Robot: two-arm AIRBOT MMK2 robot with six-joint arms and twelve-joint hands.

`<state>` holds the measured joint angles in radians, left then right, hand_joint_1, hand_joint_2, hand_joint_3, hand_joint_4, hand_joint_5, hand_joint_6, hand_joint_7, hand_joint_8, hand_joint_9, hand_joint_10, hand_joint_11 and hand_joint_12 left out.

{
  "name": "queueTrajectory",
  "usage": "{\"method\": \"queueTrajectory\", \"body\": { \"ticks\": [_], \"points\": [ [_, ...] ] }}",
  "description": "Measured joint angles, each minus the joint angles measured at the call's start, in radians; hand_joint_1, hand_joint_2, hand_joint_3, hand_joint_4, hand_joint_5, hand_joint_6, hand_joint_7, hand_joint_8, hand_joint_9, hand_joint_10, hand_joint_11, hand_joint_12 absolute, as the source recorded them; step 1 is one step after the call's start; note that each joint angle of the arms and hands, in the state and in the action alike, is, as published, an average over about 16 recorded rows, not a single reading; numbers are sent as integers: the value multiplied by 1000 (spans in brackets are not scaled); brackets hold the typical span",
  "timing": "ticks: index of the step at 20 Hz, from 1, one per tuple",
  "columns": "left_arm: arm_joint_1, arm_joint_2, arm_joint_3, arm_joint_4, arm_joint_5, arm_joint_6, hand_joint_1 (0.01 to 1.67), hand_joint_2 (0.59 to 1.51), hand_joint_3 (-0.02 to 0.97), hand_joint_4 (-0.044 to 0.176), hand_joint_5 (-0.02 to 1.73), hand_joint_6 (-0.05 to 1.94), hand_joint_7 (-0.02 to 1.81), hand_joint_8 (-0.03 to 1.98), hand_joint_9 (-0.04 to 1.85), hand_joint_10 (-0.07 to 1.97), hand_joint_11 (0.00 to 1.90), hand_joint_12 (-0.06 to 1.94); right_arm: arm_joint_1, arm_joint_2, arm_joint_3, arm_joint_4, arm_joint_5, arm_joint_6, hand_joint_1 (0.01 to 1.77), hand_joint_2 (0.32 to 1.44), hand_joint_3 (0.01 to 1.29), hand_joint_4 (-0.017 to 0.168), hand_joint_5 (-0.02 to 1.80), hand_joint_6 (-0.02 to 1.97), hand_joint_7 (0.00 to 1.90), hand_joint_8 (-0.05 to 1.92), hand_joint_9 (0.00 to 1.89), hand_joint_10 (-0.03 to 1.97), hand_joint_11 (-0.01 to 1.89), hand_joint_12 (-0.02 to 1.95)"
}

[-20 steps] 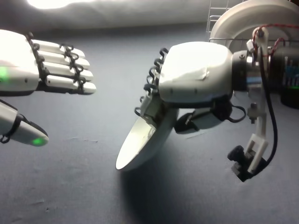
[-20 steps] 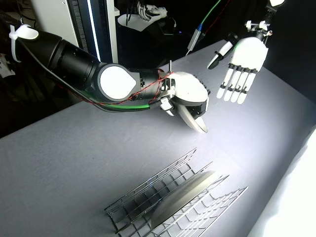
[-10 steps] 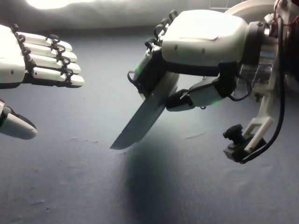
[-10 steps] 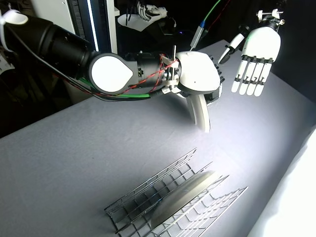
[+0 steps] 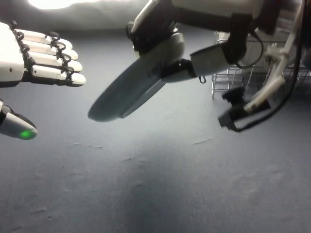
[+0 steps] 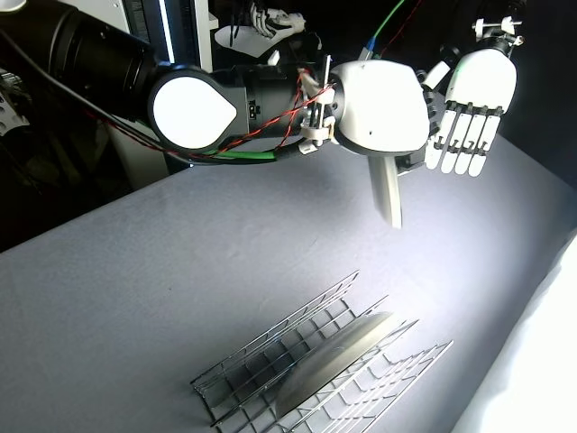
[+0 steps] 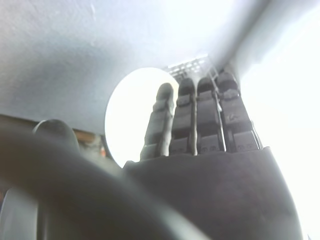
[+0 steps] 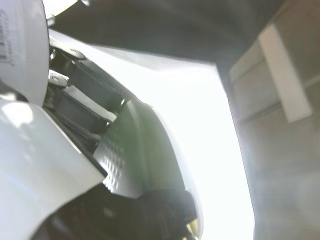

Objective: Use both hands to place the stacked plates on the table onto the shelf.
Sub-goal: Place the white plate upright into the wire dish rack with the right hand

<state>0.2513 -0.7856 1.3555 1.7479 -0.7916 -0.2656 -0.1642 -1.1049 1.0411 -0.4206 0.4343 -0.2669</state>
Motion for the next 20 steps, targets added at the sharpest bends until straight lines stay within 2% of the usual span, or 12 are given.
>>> {"method": "queueTrajectory", "body": {
  "ticks": [12, 20],
  "points": [
    [-2, -9, 14, 3, -8, -1, 17, 1158, 15, 3, 91, 7, 65, 12, 33, -58, 21, 8, 131, 22, -14, 435, -219, 30, 1398, 982, 14, -8, 946, 923, 1095, 792, 1043, 958, 907, 1191],
    [-8, -17, 15, 12, -13, -4, 18, 1157, 15, 3, 96, 7, 66, 12, 34, -58, 22, 8, 173, 64, -14, 586, -329, 38, 1412, 989, 14, -8, 949, 907, 1089, 788, 1028, 958, 896, 1200]
  ]
}}
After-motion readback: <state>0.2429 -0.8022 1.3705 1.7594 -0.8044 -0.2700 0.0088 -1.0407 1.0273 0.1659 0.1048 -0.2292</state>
